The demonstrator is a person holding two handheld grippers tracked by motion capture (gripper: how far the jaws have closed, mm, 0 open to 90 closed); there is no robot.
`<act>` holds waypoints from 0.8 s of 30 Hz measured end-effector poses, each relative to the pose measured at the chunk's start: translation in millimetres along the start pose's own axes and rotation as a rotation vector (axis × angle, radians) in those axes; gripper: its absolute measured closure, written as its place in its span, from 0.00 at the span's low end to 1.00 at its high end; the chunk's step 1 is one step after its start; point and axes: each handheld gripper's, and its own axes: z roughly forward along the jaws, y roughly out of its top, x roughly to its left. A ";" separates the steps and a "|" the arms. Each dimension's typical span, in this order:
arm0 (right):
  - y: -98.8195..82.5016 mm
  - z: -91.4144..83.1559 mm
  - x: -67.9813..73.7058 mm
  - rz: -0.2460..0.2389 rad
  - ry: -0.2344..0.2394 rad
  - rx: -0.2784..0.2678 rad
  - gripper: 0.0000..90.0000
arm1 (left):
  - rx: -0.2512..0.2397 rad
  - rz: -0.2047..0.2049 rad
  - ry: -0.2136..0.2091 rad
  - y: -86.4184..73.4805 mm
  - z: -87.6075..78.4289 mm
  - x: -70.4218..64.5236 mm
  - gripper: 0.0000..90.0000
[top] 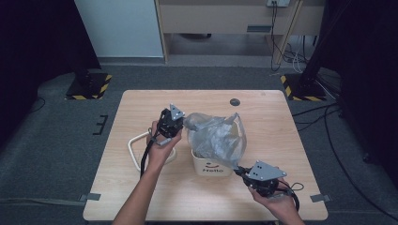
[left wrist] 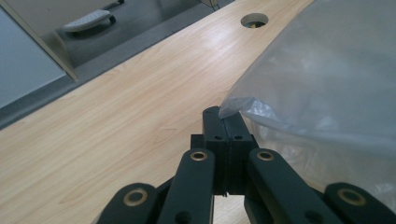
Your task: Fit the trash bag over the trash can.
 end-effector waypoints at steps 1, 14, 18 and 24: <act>-0.5 1.0 0.0 0.001 0.004 -0.001 1.00 | -0.007 -0.008 -0.002 -0.6 2.3 -1.7 1.00; -7.6 4.7 -8.2 -0.011 -0.040 0.023 1.00 | 0.014 -0.013 -0.039 -8.6 14.9 -15.0 1.00; -10.3 2.9 -14.9 0.002 -0.056 0.025 1.00 | 0.013 -0.014 -0.050 -10.9 16.2 -18.7 1.00; -11.0 6.8 -16.5 -0.005 -0.059 0.025 1.00 | 0.011 -0.032 -0.066 -11.2 22.9 -22.1 1.00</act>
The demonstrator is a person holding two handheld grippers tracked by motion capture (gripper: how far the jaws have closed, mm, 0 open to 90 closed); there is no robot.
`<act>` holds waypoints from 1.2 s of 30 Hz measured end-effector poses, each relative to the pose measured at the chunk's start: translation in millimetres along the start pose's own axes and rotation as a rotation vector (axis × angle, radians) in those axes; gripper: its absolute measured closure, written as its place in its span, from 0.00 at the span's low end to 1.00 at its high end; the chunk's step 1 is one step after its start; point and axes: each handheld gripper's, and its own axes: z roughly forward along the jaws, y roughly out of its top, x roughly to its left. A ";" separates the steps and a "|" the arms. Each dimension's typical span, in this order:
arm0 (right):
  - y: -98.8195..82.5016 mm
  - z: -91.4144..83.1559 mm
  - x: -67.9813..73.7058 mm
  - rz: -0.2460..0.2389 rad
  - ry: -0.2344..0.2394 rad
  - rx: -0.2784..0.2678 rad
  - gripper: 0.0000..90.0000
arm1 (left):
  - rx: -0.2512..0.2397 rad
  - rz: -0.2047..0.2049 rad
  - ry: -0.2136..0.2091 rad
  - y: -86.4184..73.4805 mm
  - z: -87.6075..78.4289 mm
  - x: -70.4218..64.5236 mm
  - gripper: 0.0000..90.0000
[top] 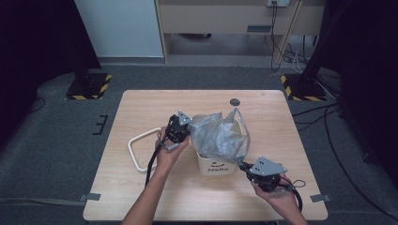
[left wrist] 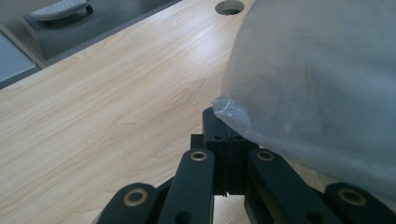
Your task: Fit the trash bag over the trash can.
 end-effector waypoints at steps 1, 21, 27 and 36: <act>-0.2 1.5 0.0 0.003 0.002 -0.002 1.00 | 0.002 0.001 0.002 -0.2 0.9 -0.5 1.00; -4.3 14.7 -1.4 0.018 0.025 -0.007 1.00 | 0.016 -0.078 -0.071 -3.0 22.3 -1.3 1.00; -7.0 12.7 -5.5 0.041 0.027 -0.013 1.00 | 0.016 -0.110 -0.101 -4.2 25.7 0.7 1.00; -8.0 14.3 -6.7 0.047 0.032 -0.024 1.00 | 0.031 -0.124 -0.125 -4.0 30.9 1.6 1.00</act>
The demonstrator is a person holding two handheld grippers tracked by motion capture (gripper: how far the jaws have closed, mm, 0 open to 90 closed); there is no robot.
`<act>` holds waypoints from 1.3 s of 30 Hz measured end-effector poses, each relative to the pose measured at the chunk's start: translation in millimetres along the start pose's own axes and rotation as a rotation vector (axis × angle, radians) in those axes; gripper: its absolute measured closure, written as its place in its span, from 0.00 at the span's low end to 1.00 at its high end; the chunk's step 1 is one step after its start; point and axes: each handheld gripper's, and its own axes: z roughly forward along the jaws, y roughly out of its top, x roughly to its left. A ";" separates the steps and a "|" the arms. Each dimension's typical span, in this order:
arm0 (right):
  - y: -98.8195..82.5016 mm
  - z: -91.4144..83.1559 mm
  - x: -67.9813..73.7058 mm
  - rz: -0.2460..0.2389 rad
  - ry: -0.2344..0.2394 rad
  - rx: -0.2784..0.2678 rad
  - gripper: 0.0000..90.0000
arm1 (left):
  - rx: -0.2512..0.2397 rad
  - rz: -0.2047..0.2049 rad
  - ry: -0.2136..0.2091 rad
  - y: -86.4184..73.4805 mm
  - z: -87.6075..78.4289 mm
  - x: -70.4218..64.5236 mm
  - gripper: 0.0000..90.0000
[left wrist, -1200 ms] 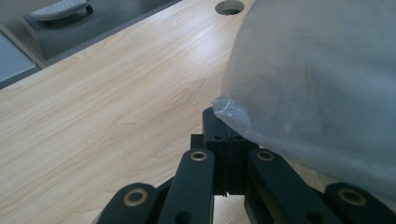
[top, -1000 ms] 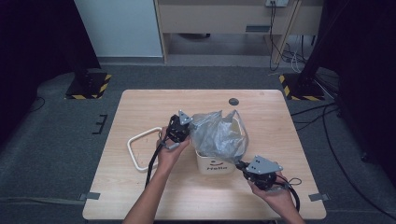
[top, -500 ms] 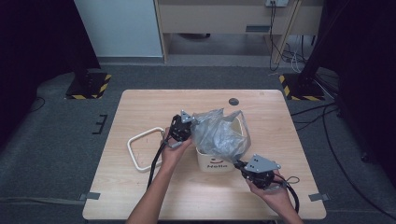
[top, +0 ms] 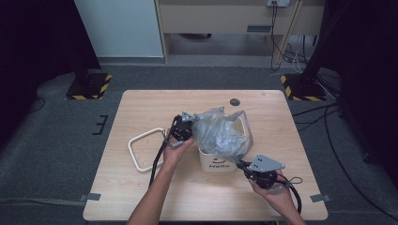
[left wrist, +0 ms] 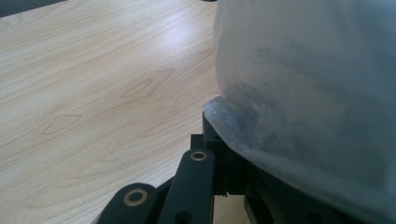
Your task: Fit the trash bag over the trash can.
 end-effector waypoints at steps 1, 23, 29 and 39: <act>-0.2 0.2 -0.4 -0.001 0.000 -0.001 1.00 | 0.007 0.007 0.012 -0.1 0.6 -0.4 1.00; -3.3 -1.8 -2.9 -0.002 0.003 -0.005 1.00 | 0.006 -0.003 0.016 -8.2 4.8 -0.6 1.00; -3.5 -1.8 -1.6 -0.004 0.007 -0.004 1.00 | 0.005 0.008 0.032 -12.0 3.4 1.5 1.00; -1.9 -7.5 -1.7 0.004 -0.011 -0.006 0.88 | -0.038 0.016 0.110 -16.0 -16.2 11.0 0.66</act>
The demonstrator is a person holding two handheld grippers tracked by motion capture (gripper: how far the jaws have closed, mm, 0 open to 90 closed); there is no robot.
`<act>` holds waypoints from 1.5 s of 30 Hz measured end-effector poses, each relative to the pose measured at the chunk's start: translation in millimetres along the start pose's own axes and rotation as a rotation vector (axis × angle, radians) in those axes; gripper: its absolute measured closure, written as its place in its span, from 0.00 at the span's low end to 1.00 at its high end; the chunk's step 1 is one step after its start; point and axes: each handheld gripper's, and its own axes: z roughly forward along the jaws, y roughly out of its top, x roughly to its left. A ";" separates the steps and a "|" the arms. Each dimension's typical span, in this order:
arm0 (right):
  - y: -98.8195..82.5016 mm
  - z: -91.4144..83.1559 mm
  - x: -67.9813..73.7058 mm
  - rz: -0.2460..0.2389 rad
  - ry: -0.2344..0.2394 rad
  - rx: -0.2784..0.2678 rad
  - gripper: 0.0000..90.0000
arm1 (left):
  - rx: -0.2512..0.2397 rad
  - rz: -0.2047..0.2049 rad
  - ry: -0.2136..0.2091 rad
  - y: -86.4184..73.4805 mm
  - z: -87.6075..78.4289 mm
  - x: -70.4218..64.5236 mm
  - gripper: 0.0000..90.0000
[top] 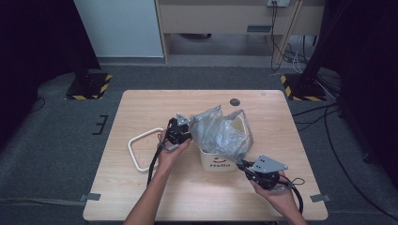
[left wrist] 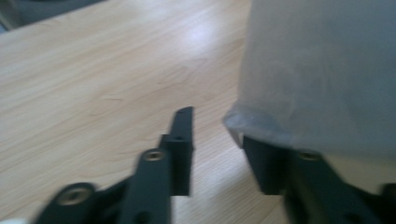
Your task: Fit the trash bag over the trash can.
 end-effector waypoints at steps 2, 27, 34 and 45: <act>1.1 -3.0 -0.6 0.007 -0.005 -0.004 0.84 | -0.016 -0.001 0.011 0.3 -7.6 4.4 0.55; -22.9 -34.4 -21.8 0.038 -0.087 0.074 0.54 | -0.230 0.075 -0.073 5.7 -112.2 -16.7 0.41; -31.8 -24.7 -41.3 0.076 -0.153 0.157 0.78 | -0.240 0.127 -0.117 14.0 -123.8 -38.8 0.37; -25.0 -10.8 -68.7 0.141 -0.223 0.183 0.95 | -0.307 0.127 -0.173 32.4 -137.0 -60.1 0.35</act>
